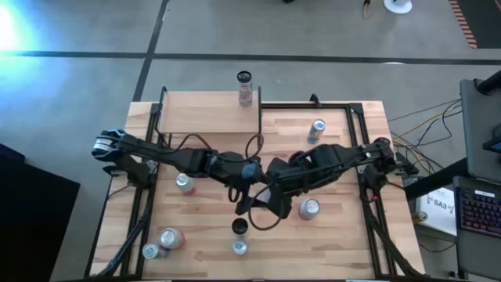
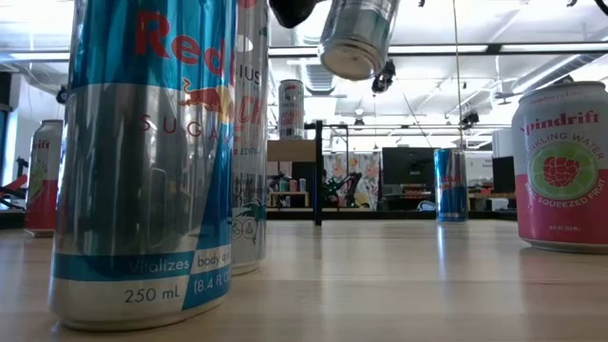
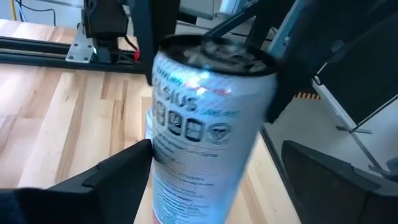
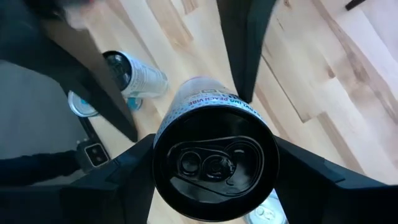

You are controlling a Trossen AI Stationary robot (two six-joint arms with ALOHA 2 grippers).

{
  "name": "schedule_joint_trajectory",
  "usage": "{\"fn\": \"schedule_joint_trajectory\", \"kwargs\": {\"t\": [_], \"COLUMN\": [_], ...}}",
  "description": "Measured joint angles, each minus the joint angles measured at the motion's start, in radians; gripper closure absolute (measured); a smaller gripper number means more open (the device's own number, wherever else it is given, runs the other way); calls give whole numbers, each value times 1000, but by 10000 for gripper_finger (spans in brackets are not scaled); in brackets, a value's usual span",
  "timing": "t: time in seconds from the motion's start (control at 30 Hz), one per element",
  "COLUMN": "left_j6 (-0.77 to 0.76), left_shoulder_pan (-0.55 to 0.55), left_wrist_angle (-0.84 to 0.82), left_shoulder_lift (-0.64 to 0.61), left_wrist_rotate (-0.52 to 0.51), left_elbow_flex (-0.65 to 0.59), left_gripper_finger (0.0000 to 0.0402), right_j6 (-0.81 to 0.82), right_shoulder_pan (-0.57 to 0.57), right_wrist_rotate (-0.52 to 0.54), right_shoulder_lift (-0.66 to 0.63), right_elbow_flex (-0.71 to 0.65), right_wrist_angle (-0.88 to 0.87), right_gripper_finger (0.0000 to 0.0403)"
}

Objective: Place canned beverage on shelf
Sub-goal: Put the right white-pink soda can on the shelf aligned with the other white-pink soda can

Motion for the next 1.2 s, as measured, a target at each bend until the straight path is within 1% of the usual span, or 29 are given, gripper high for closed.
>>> {"fn": "schedule_joint_trajectory", "kwargs": {"t": [0.2, 0.4, 0.73, 0.93, 1.0, 1.07, 1.2], "left_j6": [-7, -3, -2, 1, 1, 4, 9], "left_shoulder_pan": [1, 8, 21, 23, 23, 24, 33], "left_wrist_angle": [96, 110, 139, 135, 129, 126, 118], "left_shoulder_lift": [17, 20, 34, 34, 34, 34, 34], "left_wrist_rotate": [-1, 1, 7, 5, 1, -10, -46], "left_elbow_flex": [-13, -19, -21, -25, -26, -27, -28], "left_gripper_finger": [78, 89, 90, 94, 108, 137, 226], "right_j6": [-2, -27, -67, -91, -94, -104, -115], "right_shoulder_pan": [0, -1, -1, -1, -1, -1, -3], "right_wrist_rotate": [3, 6, -9, -10, -10, -10, -2], "right_shoulder_lift": [-3, -1, -1, -5, -9, -11, -10], "right_elbow_flex": [1, 1, 2, 2, 3, 5, 4], "right_wrist_angle": [5, 20, 36, 45, 47, 46, 43], "right_gripper_finger": [146, 145, 144, 115, 105, 100, 102]}}
